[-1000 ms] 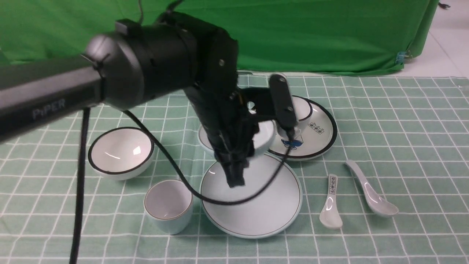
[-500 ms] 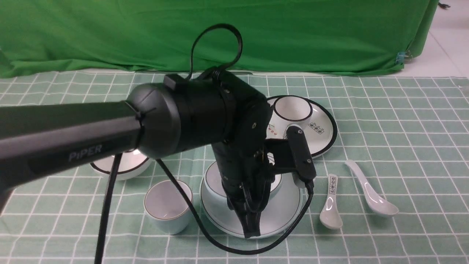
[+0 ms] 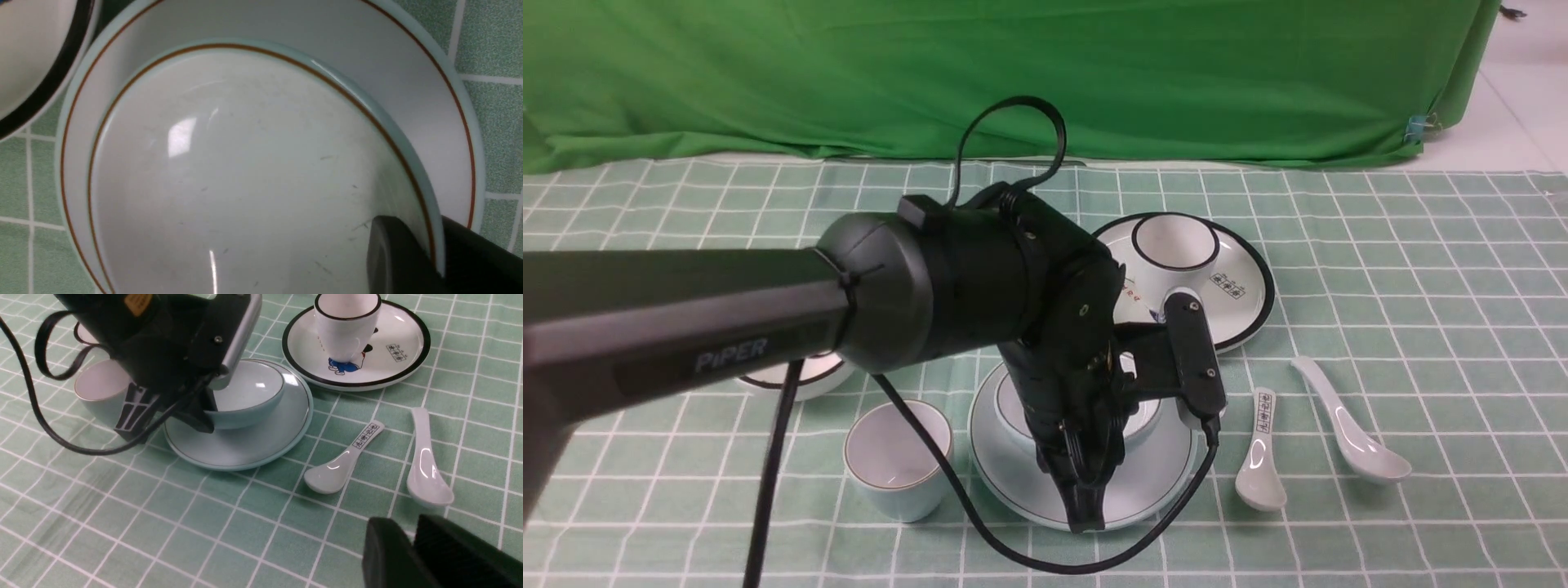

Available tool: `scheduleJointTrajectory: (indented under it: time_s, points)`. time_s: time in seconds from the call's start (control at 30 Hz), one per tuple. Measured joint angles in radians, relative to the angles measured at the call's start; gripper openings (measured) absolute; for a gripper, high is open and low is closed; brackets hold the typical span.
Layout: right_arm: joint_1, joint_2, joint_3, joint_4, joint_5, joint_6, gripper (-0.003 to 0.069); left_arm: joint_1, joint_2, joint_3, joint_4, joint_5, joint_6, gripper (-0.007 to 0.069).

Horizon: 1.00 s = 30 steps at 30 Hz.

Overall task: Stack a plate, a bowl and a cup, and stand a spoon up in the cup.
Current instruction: Use the left arm to put the blue rice bowl into the blue large plate in the middle, then use the left arm to grab a blue teacup

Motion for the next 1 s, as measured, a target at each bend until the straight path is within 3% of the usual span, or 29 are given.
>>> scheduleJointTrajectory:
  time_s: [0.1, 0.4, 0.5, 0.63, 0.73, 0.77, 0.87, 1.0]
  points:
    - [0.0, 0.0, 0.0, 0.001, 0.003, 0.0, 0.0142, 0.0, 0.006, 0.0, -0.001, -0.002, 0.001, 0.0169]
    - [0.0, 0.0, 0.0, 0.001, 0.022, 0.0, 0.0142, 0.0, -0.038, 0.0, -0.028, 0.034, -0.01, 0.0456]
    - [0.0, 0.0, 0.0, 0.001, 0.022, 0.0, 0.0142, 0.0, -0.099, 0.0, -0.05, 0.093, -0.051, 0.0505]
    - [0.0, 0.0, 0.0, 0.001, 0.02, 0.0, 0.0142, 0.001, -0.218, 0.0, -0.068, 0.193, -0.139, 0.0482]
    - [0.0, 0.0, 0.0, 0.001, 0.013, 0.0, 0.0142, 0.029, -0.303, 0.001, -0.088, 0.343, -0.163, 0.0397]
    - [0.0, 0.0, 0.0, 0.001, 0.004, 0.0, 0.0142, 0.064, -0.335, 0.017, -0.116, 0.389, -0.174, 0.0337]
    - [0.0, 0.0, 0.0, 0.001, -0.014, 0.0, 0.0143, 0.135, -0.363, 0.059, -0.172, 0.407, -0.161, 0.0286]
    - [0.0, 0.0, 0.0, 0.001, -0.032, 0.0, 0.0143, 0.223, -0.368, 0.133, -0.188, 0.398, -0.102, 0.0293]
